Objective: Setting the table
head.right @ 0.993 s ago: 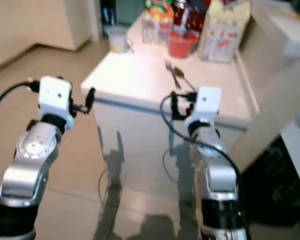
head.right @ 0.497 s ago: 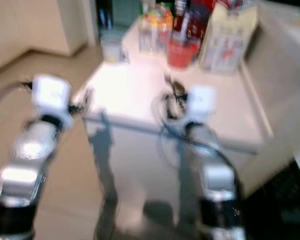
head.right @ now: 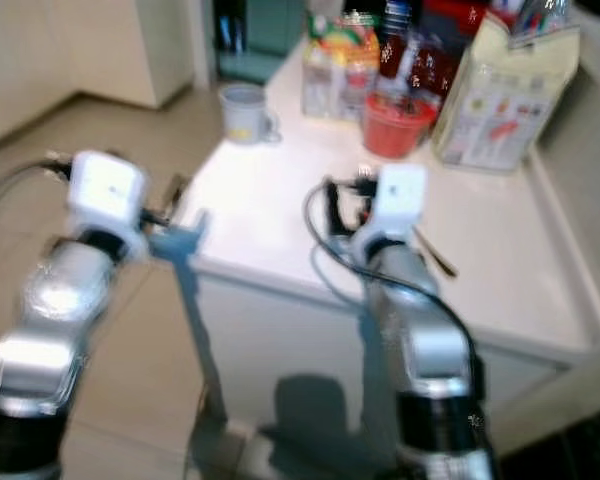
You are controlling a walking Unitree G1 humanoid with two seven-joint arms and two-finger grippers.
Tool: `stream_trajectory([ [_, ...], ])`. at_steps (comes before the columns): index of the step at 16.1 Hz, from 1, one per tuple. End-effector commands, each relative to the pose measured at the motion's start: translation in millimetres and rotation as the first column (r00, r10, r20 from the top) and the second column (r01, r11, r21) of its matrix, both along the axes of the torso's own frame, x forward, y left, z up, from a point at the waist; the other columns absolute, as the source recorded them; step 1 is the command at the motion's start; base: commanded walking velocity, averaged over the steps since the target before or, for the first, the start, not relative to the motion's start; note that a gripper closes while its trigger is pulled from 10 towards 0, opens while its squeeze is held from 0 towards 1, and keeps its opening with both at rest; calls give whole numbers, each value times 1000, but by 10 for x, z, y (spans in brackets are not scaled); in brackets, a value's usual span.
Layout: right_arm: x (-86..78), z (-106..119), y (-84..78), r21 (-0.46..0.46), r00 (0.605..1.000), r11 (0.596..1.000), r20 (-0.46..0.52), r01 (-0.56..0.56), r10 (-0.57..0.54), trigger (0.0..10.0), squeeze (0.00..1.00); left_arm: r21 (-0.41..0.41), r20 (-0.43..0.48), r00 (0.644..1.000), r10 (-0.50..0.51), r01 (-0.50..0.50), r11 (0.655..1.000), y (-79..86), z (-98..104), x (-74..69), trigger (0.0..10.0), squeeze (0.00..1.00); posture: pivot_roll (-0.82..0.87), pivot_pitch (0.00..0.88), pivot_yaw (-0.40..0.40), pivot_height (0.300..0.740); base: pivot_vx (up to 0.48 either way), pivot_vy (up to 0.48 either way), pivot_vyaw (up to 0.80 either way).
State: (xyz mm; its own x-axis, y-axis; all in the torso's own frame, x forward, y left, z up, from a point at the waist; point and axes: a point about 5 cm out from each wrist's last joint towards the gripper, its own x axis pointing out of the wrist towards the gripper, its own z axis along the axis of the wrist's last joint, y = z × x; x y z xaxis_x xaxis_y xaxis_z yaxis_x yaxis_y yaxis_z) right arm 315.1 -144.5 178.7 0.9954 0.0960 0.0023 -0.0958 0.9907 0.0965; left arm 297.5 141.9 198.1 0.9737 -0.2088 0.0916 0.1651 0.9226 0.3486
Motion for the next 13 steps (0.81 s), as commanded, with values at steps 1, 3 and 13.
stream_trajectory([
  [1, -2, 101, 40, 14, 999, 999, 23, -31, 30, 10000, 1000, 14, 23, 1000, 6, -7, 1000, 59, 45, -33, 10000, 0, 46, 0, -42, 740, 0, 0, 0],
  [3, 18, 74, 4, -42, 996, 997, -52, -72, 69, 10000, 1000, 11, 5, 1000, -8, 8, 1000, 69, 34, -84, 10000, 0, 45, 0, -44, 740, 0, 0, 0],
  [13, 294, -137, -321, -120, 954, 993, -296, 20, -55, 10000, 651, 30, -93, 974, -208, 212, 977, -76, -81, -423, 10000, 0, 58, 0, -67, 740, 0, 0, 0],
])
